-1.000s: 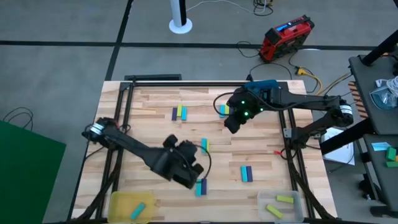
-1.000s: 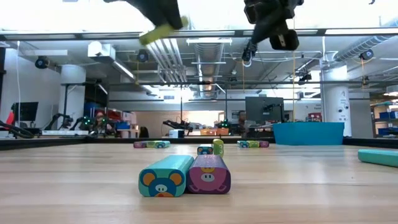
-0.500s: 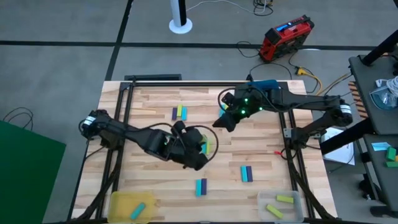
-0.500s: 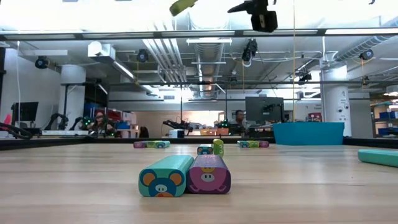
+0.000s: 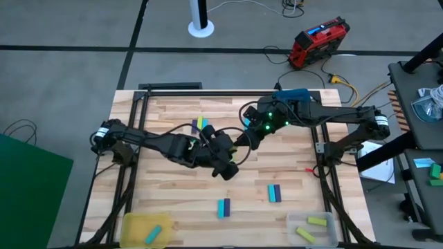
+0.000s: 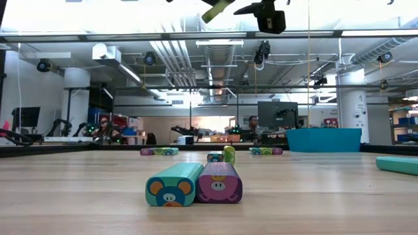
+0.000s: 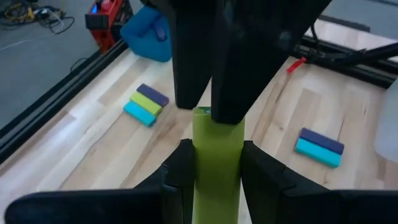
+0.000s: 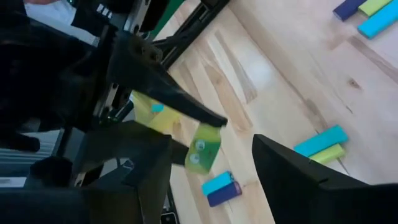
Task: Sort blocks
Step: Put the green block into the transparent bin
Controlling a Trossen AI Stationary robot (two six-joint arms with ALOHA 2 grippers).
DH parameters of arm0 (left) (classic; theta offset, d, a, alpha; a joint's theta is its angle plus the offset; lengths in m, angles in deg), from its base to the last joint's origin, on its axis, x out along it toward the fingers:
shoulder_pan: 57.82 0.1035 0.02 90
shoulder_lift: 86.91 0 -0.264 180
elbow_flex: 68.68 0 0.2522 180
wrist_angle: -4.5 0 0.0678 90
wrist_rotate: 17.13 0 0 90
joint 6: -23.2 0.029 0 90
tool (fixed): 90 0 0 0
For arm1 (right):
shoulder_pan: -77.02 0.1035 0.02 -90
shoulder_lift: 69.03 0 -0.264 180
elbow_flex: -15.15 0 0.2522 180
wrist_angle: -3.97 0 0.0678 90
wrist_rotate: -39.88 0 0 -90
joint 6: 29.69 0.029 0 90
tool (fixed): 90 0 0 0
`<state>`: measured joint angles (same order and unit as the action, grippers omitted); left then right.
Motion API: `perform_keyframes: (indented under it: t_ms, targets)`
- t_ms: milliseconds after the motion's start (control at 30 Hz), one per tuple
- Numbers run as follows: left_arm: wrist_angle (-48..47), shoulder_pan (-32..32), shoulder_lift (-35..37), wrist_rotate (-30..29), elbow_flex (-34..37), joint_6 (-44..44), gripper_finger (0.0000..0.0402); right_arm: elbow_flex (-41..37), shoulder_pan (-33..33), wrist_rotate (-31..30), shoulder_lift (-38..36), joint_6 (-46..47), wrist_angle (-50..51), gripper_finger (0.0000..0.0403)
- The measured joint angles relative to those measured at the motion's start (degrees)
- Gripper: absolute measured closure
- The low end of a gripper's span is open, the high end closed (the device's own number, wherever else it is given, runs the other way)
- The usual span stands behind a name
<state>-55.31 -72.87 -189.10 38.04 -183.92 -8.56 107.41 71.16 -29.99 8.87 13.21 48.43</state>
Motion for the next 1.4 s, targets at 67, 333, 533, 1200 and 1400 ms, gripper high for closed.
perform_keyframes:
  t_ms: [67,333,533,1200,1400]
  targets:
    - [1.1,0.3,0.0,0.0,0.0,0.8,0.0322,0.0,0.0,0.0,0.0,0.0,0.0,0.0188]
    - [1.6,1.6,0.0,0.0,0.0,1.3,0.0322,0.0,0.0,-0.1,0.0,0.0,-0.1,0.0196]
    - [3.7,1.8,0.0,0.0,0.0,3.7,0.0322,0.0,0.0,-0.2,0.0,0.0,-0.1,0.0222]
    - [4.3,1.9,0.0,-0.1,0.0,2.3,0.0278,0.0,-1.3,-2.2,-0.2,-4.9,2.5,0.0350]
    - [3.0,1.8,0.0,0.0,0.0,2.7,0.0239,3.9,-3.3,-4.0,-1.5,-15.8,22.8,0.0350]
